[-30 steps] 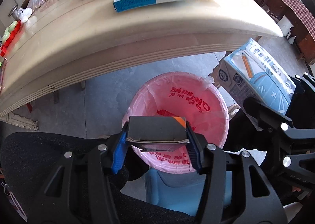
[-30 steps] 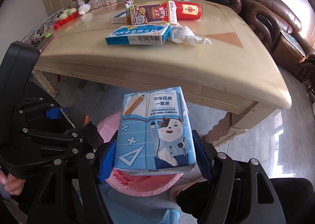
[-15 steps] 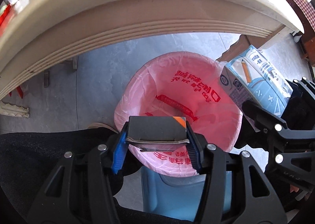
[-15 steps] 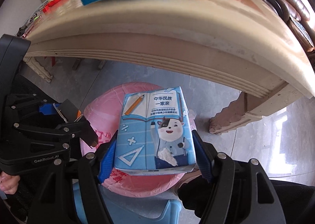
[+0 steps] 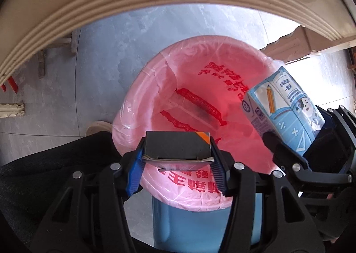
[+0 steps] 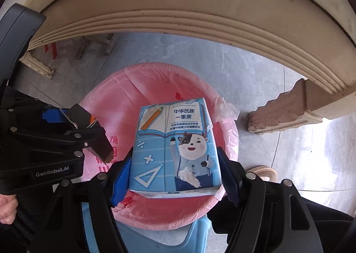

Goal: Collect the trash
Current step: 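Open both tools to drop the boxes into the bin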

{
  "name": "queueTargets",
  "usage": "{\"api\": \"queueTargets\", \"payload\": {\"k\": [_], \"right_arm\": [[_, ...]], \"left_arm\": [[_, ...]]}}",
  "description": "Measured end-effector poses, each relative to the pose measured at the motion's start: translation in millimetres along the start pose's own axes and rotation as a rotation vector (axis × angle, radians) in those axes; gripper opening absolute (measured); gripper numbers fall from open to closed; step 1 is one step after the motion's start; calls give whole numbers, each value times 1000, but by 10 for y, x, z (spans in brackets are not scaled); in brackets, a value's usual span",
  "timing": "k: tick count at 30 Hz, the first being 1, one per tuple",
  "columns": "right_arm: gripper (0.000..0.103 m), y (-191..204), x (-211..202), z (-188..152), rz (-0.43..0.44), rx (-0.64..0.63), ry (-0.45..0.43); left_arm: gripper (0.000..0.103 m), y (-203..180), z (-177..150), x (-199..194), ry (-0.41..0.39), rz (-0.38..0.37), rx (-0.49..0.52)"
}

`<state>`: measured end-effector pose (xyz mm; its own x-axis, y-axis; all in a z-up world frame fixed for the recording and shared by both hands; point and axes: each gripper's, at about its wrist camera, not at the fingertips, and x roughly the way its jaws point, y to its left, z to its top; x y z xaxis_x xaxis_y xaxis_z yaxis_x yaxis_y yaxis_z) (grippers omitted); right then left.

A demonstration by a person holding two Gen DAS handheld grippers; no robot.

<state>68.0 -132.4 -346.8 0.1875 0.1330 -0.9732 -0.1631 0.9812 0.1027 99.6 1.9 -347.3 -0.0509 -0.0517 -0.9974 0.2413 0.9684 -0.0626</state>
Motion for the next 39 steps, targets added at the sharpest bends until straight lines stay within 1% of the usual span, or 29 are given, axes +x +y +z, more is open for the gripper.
{"api": "queueTargets", "payload": {"k": [3, 7, 10, 13, 16, 18, 19, 20, 21, 22, 25, 28, 33, 39], "right_arm": [[68, -8, 126, -11, 5, 0, 38], [68, -9, 239, -37, 13, 0, 82], [68, 4, 319, -32, 16, -10, 99], [68, 14, 368, -36, 18, -18, 116], [68, 28, 404, -32, 26, -24, 130], [69, 34, 417, -25, 39, -29, 137], [69, 51, 446, -20, 45, -32, 140], [74, 65, 459, -15, 49, -37, 146], [85, 72, 466, -9, 48, -43, 150], [88, 83, 460, -6, 47, -48, 146], [88, 111, 413, 4, 46, -66, 126], [88, 102, 409, 12, 52, -63, 125], [88, 90, 410, 26, 59, -53, 121], [88, 101, 343, 22, 56, -67, 99]], "left_arm": [[53, 59, 36, 109, 38, -27, -20], [53, 88, 84, 254, 73, -25, -25], [53, 85, 103, 347, 101, -39, -28], [53, 67, 122, 408, 114, -26, -22], [53, 59, 136, 475, 134, -39, -26], [53, 45, 143, 491, 138, -32, -17], [58, 36, 143, 494, 142, -26, -11], [65, 25, 146, 499, 139, -26, -10], [69, 26, 148, 496, 138, -27, -9], [76, 28, 150, 491, 137, -27, -8], [83, 35, 170, 488, 138, -16, -11], [83, 48, 187, 492, 146, -24, -16], [83, 4, 178, 459, 130, -24, 9], [83, -20, 158, 422, 115, -10, 9]]}}
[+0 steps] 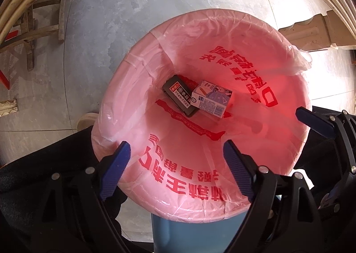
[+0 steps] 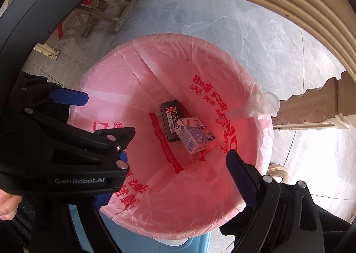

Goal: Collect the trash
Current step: 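Open both tools to drop the boxes into the bin, then raise both tools back above the table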

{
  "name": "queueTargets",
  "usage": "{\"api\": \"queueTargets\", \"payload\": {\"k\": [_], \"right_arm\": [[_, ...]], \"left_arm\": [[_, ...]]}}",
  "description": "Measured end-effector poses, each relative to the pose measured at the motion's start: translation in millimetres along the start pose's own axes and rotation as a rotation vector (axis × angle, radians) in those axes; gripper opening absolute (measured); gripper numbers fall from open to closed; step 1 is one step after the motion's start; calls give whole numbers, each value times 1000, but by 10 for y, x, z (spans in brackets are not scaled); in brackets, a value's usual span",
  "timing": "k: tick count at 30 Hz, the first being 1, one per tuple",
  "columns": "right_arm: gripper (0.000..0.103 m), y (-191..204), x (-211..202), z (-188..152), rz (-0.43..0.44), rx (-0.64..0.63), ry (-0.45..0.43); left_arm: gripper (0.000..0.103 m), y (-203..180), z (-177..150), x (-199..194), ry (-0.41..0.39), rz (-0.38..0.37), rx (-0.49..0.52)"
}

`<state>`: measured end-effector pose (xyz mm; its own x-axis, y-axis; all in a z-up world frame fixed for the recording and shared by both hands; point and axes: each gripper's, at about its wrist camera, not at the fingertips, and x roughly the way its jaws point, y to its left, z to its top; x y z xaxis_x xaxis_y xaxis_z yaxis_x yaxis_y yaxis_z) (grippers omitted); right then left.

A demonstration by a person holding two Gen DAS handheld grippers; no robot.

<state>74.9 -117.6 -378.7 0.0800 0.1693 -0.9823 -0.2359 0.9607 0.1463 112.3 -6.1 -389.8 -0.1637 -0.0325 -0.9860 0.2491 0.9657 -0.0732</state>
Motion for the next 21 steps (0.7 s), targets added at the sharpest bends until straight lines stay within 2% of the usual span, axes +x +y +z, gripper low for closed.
{"api": "queueTargets", "payload": {"k": [6, 12, 16, 19, 21], "right_arm": [[88, 40, -128, -24, -3, -12, -39], [88, 125, -465, -118, -5, -32, -125], [88, 196, -886, -271, 20, -47, -211], [88, 239, -1356, -380, 62, -51, -317], [95, 271, -1703, -452, 73, -59, -400]], "left_arm": [[83, 5, -48, -145, -58, 22, -2], [83, 29, -267, -524, -159, 48, 2], [83, 35, -526, -959, -254, 69, 24], [83, 60, -753, -1415, -356, 97, 35], [83, 100, -874, -1760, -432, 106, 31]]}}
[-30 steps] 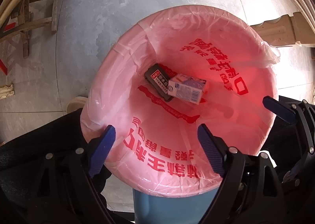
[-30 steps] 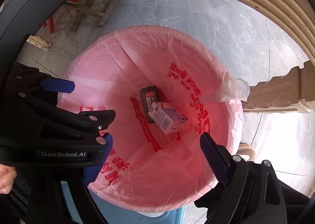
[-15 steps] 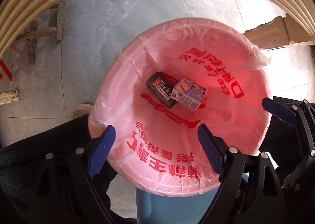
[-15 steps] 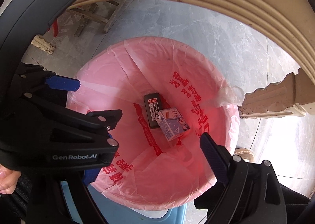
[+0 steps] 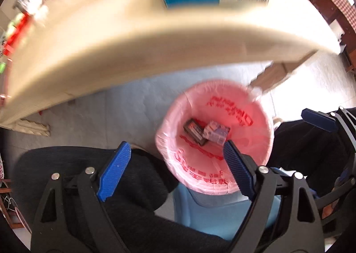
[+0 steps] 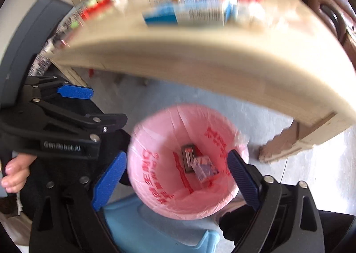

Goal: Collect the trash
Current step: 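Raise both tools back above the table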

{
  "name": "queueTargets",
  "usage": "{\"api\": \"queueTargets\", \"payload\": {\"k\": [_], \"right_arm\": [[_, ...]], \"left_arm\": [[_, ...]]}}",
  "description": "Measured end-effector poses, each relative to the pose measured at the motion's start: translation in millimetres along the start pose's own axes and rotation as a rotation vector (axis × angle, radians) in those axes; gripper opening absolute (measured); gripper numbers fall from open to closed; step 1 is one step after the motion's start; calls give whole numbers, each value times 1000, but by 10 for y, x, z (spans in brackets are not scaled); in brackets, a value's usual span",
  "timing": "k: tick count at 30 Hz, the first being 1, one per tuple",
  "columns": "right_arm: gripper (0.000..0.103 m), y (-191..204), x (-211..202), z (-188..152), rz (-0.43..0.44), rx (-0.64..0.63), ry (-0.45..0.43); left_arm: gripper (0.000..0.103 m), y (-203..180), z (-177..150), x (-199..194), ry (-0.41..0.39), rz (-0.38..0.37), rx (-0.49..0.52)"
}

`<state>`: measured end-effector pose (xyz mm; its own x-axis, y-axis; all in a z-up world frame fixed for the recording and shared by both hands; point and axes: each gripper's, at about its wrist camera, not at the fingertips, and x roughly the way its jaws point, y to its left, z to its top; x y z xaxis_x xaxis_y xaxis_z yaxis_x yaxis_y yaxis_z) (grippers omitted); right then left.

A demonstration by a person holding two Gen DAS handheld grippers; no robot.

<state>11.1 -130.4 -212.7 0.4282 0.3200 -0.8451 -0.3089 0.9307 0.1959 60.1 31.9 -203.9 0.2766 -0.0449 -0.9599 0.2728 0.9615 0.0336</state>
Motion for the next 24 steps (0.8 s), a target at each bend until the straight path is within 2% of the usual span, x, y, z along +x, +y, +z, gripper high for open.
{"api": "queueTargets", "payload": {"k": [2, 5, 9, 14, 18, 21, 24], "right_arm": [[96, 24, -358, 103, -1, -12, -84], [96, 47, -816, 322, -21, -11, -183], [96, 54, -1335, 663, -20, -46, -292], [96, 144, -1944, 1037, -41, -158, -395], [96, 176, -2273, 1330, -41, -221, -412], [96, 160, -2406, 1539, -20, -248, -429], [96, 93, -2467, 1707, 10, -246, -436]], "left_arm": [[89, 101, 66, -353, -63, -8, -15], [90, 275, 188, -807, -144, -30, -52], [91, 413, 440, -1315, -224, -64, -51], [92, 499, 910, -1879, -246, -70, -14], [92, 580, 1182, -2246, -260, -85, 34], [92, 616, 1357, -2389, -259, -104, 55], [93, 588, 1545, -2371, -239, -105, 94]]}}
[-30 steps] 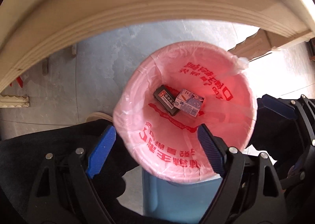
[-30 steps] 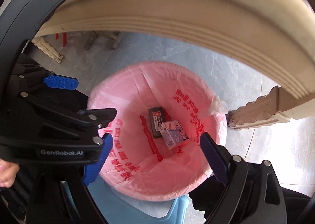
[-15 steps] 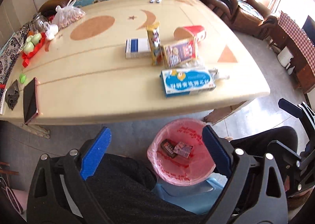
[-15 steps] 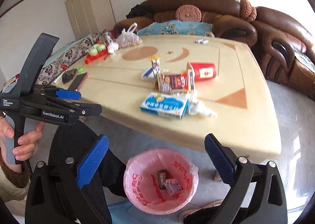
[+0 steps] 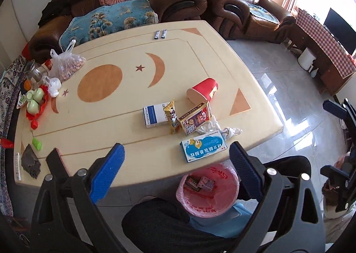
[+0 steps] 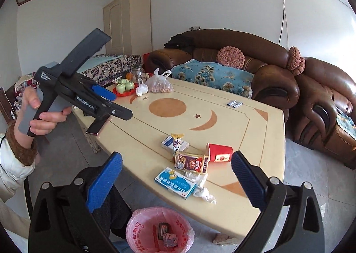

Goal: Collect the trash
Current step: 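Raise both tools back above the table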

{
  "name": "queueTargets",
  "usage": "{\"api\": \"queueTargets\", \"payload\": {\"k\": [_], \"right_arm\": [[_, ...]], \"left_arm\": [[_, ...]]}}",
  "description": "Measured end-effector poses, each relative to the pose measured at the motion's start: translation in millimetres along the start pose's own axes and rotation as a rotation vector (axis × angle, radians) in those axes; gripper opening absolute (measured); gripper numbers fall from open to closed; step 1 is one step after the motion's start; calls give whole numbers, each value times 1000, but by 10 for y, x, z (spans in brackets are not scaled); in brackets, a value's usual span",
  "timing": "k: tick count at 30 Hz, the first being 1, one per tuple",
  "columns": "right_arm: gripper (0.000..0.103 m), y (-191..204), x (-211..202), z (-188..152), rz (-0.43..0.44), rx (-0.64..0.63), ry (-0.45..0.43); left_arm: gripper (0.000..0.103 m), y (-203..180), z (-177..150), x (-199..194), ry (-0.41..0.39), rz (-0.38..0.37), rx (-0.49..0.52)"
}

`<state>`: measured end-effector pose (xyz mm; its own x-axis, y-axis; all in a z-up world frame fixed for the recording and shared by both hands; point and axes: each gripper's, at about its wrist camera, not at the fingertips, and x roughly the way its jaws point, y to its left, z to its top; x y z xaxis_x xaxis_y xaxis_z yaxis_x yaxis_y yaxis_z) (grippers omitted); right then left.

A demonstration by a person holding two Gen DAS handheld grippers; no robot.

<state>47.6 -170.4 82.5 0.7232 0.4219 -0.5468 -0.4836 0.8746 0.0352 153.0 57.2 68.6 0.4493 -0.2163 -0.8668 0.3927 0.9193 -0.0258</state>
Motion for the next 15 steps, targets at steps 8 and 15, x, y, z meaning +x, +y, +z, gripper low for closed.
{"api": "queueTargets", "payload": {"k": [8, 15], "right_arm": [[96, -321, 331, 117, 78, 53, 30], [96, -421, 735, 0, 125, 55, 102]], "left_arm": [[93, 30, 107, 560, 78, -26, 24], [93, 125, 164, 976, 135, -48, 15]]}}
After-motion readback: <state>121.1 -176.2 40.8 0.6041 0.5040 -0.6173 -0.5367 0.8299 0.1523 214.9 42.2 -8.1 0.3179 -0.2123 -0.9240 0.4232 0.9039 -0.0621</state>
